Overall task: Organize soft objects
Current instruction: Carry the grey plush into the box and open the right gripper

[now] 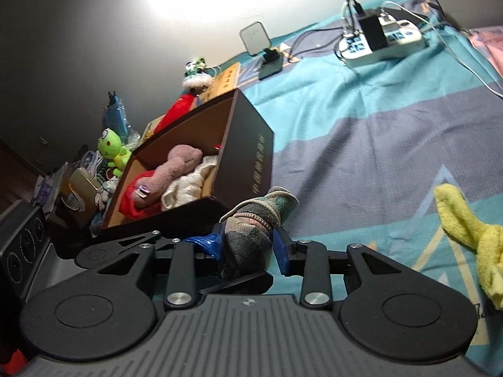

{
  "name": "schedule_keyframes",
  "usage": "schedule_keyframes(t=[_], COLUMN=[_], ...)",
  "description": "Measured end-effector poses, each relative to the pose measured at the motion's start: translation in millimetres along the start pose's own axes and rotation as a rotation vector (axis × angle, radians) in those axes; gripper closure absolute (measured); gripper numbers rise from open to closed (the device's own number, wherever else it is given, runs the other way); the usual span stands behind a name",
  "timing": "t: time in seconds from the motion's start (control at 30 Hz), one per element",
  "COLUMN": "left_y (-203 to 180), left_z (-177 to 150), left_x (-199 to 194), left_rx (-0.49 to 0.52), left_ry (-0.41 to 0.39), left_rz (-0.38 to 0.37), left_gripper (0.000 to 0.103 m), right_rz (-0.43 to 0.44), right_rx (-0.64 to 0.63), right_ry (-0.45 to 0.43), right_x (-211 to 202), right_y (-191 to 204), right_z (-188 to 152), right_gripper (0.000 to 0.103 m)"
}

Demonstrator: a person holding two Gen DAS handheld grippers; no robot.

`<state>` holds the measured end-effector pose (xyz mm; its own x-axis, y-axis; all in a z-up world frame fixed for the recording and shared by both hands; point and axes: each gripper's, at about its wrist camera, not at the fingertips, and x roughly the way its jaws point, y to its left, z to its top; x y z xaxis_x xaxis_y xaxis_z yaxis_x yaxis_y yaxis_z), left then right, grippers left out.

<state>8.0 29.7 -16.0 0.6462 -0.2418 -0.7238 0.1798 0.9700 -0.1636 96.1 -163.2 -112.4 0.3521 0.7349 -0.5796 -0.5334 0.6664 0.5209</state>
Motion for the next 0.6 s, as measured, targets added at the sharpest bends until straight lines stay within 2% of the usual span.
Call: schedule_keyframes(t=[0.17,0.27,0.4,0.6], left_y=[32.9,54.8,88.2,144.8], left_z=[11.4,18.6,27.2,36.4], left_x=[-45.1,-57.3,-59.0,-31.8], left_rx=[-0.044,-0.054,-0.077,-0.134], left_ry=[-0.119,-0.16,-0.171,-0.124], left_rz=[0.022,0.048,0.088,0.126], left_gripper=[0.051,0.051,0.051,0.051], right_rz=[0.06,0.084,0.103,0.101], right_rx=[-0.102,-0.175,-0.22,-0.236], right_ry=[-0.072,-0.112,-0.129,-0.1], right_x=[-1.0,3.7,27.3,80.2], right_y=[50.6,78.2,102.4,119.2], right_z=[12.8,24.6,40.6,61.7], right_gripper=[0.086,0.086,0.086,0.088])
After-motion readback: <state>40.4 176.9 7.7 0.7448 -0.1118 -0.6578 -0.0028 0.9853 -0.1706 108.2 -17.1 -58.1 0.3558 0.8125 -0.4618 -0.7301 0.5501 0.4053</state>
